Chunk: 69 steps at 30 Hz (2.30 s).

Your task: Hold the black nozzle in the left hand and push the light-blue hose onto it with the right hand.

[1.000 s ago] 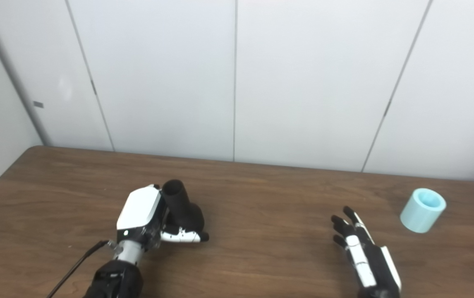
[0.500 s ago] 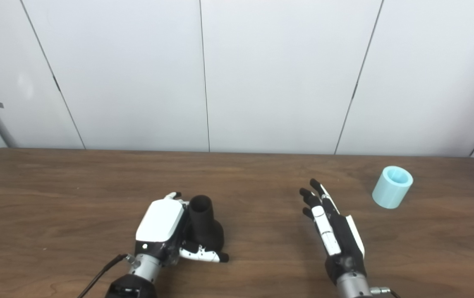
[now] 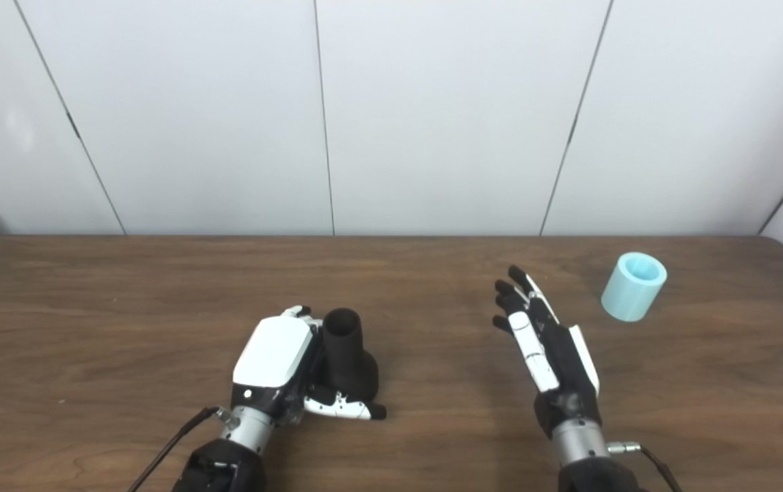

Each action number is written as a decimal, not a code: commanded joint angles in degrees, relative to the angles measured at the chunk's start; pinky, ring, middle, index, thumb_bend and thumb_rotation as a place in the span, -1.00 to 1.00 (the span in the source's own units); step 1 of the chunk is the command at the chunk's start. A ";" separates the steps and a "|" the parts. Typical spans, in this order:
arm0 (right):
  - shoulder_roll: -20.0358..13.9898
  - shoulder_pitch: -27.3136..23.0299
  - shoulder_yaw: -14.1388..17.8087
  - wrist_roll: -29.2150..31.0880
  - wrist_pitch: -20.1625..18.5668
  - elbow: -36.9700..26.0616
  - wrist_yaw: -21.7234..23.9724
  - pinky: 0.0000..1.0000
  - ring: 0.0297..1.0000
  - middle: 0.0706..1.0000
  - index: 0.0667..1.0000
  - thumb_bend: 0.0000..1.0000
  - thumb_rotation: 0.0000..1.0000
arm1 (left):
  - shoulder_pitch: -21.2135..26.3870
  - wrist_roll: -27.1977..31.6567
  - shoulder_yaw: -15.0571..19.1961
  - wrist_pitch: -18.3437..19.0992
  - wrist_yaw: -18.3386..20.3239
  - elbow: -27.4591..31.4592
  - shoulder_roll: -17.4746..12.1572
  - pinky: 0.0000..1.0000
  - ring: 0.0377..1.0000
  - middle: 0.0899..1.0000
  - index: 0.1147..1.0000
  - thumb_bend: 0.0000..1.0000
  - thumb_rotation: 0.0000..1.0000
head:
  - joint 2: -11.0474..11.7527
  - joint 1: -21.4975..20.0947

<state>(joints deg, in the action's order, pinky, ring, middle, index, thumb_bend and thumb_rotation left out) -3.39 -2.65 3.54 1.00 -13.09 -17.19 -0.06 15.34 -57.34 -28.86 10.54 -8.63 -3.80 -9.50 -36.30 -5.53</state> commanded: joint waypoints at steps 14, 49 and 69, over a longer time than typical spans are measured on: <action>-6.00 -5.11 9.13 1.77 -0.32 -5.97 -2.52 0.60 0.69 0.66 0.62 0.23 -0.11 | 0.29 1.33 0.58 -2.92 -2.71 -6.16 1.41 0.65 0.18 -0.19 -0.13 0.05 -1.00 | 1.14 -7.40; -38.81 -29.37 -9.88 -39.71 0.58 33.37 7.67 0.69 0.78 0.69 0.59 0.86 -0.30 | -1.55 4.28 2.37 -5.73 -0.76 -4.16 -1.86 0.69 0.18 -0.12 -0.16 0.05 -1.00 | 1.61 -14.35; -37.38 -31.49 -14.27 -41.66 -2.13 38.28 9.76 0.47 0.60 0.58 0.56 0.83 -0.40 | -1.06 3.49 2.27 -6.25 -0.67 -4.98 -2.19 0.67 0.17 -0.12 -0.16 0.05 -1.00 | 1.48 -15.27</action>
<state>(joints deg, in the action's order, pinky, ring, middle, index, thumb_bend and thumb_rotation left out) -38.64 -31.58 -11.46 -40.45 -15.14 22.42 10.05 15.16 -53.03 -26.16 3.57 -11.43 -7.29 -10.67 -34.80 -20.74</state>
